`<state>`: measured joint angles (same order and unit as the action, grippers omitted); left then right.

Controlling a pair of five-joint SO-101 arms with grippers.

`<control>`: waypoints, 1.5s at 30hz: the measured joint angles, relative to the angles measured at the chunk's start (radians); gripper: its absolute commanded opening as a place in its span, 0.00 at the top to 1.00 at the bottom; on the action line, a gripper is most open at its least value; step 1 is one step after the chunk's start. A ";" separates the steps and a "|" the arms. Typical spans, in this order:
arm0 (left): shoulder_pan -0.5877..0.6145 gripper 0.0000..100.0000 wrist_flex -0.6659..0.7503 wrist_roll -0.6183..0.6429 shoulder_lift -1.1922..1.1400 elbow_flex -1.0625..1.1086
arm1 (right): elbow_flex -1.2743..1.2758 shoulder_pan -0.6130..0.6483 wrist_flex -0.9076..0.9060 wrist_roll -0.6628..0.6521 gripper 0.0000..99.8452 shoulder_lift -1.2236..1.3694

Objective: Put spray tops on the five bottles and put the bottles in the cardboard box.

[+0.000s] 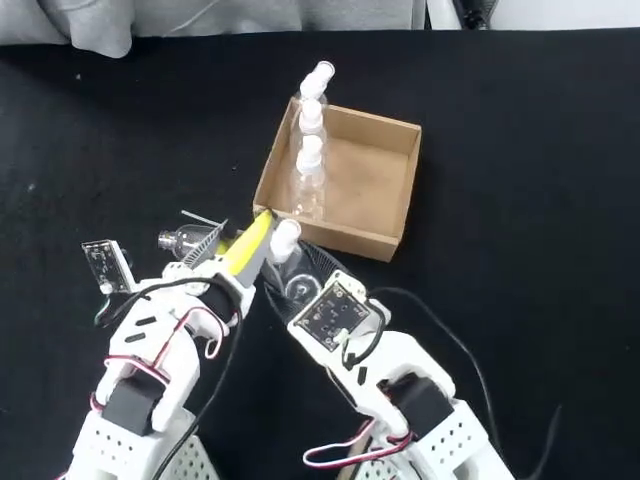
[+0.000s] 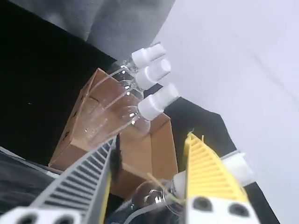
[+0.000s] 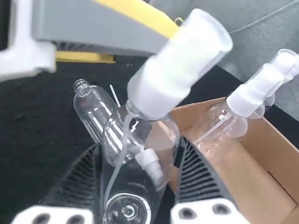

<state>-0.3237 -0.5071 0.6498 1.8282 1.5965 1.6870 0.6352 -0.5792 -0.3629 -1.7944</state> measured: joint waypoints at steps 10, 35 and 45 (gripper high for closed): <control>-0.018 0.79 -0.048 0.000 0.000 -0.015 | 0.000 0.000 0.000 0.000 0.98 0.000; 0.041 0.79 -0.078 -0.003 -0.015 -0.021 | 0.000 0.006 0.000 -0.002 0.98 -0.002; 0.008 0.79 -0.084 -0.006 -0.014 -0.021 | 0.000 0.003 0.000 0.000 0.98 -0.002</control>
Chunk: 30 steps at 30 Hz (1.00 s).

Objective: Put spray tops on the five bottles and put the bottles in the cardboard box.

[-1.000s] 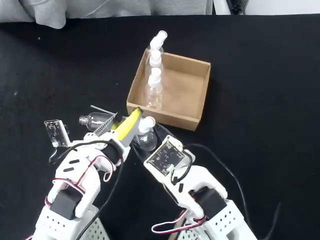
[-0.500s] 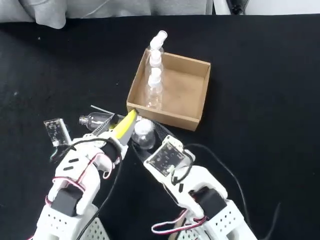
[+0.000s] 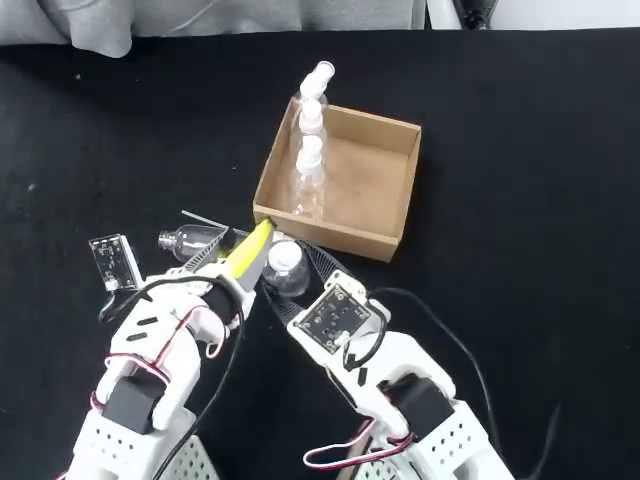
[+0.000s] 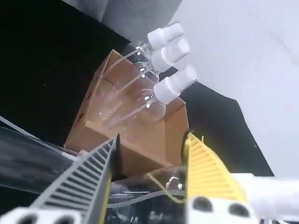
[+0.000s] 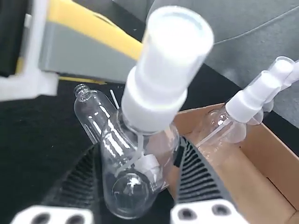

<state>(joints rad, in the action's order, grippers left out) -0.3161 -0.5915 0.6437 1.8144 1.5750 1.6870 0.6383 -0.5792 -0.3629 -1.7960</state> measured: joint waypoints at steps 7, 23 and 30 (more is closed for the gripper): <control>-0.043 0.79 -0.058 0.000 0.011 -0.002 | 0.000 -0.002 0.000 0.000 0.98 0.000; 0.107 0.79 -0.064 0.035 0.000 -0.037 | 0.000 0.002 -0.023 -0.002 0.98 0.000; 0.167 0.79 -0.061 0.035 -0.002 -0.040 | 0.000 0.002 -0.026 -0.002 0.98 0.000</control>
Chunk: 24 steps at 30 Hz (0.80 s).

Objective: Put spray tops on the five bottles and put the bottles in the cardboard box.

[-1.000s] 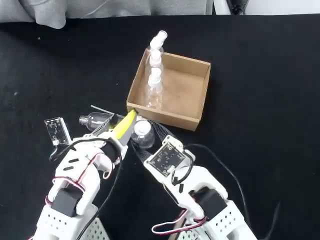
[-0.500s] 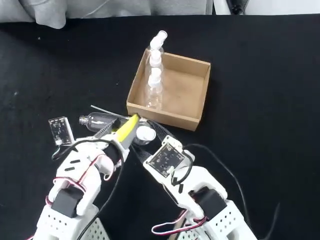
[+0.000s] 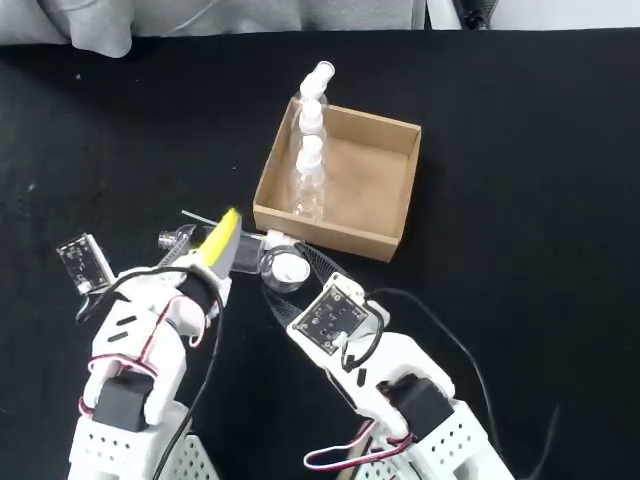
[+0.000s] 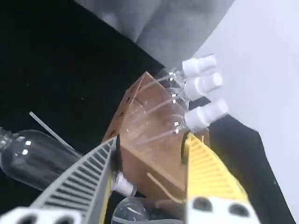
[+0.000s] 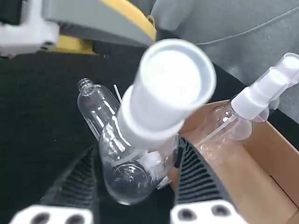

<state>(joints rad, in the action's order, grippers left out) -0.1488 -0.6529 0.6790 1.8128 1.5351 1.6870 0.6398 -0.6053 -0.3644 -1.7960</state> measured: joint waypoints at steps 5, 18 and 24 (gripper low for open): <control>0.054 0.79 0.014 0.000 0.000 0.000 | 0.000 0.000 0.000 0.000 0.98 0.000; 0.147 0.79 0.044 0.023 0.000 0.000 | -0.109 -0.071 -0.143 0.000 0.99 0.000; 0.147 0.79 0.044 0.029 0.000 0.000 | -0.204 -0.103 -0.143 0.000 0.99 0.000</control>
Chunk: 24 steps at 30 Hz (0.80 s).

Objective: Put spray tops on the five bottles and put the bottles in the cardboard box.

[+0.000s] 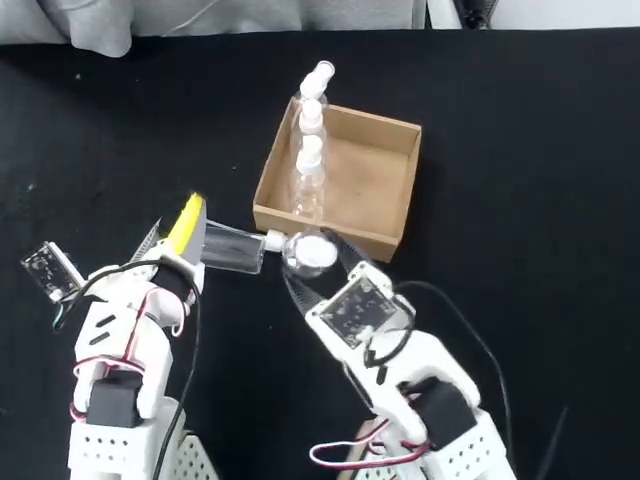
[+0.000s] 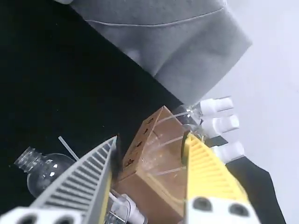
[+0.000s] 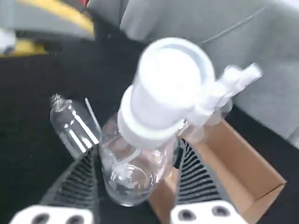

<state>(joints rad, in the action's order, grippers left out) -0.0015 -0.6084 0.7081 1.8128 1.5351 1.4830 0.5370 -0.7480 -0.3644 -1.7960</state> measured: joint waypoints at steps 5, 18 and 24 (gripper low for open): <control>0.000 0.79 0.000 0.000 0.000 0.000 | -0.095 -0.052 0.000 0.000 0.99 0.000; 0.000 0.79 0.000 0.000 0.000 0.000 | -0.328 -0.167 0.000 0.000 0.98 0.269; 0.000 0.79 0.000 0.000 0.000 0.000 | -0.333 -0.204 0.060 0.000 0.99 0.350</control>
<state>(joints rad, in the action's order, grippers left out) -0.0015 -0.6084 0.7081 1.8128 1.5351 1.1500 0.3330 -0.6882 -0.3644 -1.4461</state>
